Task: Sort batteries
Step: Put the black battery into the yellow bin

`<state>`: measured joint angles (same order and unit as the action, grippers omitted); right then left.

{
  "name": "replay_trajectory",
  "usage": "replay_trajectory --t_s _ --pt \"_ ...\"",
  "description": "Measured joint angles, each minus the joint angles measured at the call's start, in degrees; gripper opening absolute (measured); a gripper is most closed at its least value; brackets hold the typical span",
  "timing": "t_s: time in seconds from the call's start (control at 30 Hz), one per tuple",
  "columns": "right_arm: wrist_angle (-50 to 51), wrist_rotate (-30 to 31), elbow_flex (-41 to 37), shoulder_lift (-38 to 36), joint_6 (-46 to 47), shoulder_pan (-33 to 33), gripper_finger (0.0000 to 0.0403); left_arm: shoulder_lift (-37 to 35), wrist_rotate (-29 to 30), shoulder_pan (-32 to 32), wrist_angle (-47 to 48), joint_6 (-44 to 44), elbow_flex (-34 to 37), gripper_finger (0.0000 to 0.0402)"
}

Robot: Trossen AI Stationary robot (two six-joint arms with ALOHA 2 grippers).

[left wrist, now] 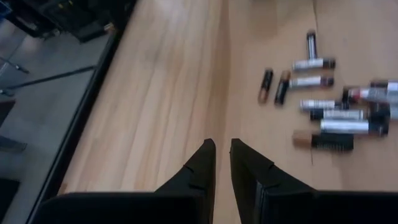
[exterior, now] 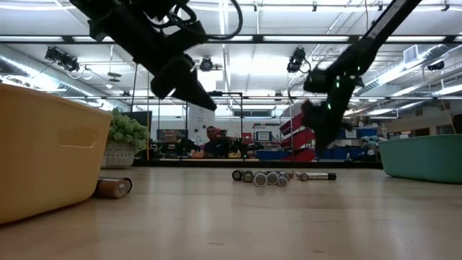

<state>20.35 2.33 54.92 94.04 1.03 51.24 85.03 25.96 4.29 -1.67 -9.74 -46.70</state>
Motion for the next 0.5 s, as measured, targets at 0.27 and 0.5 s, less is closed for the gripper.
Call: replay_trajectory --t_s 0.27,0.5 --pt "-0.37 -7.30 -1.12 -9.51 -7.70 -10.12 0.0025 0.00 0.03 -0.22 -11.24 -1.08 0.00 0.0044" --pt "-16.87 -15.79 -10.28 -15.29 -16.11 -22.67 0.0025 0.00 -0.39 -2.77 -12.36 -0.88 0.00 0.0044"
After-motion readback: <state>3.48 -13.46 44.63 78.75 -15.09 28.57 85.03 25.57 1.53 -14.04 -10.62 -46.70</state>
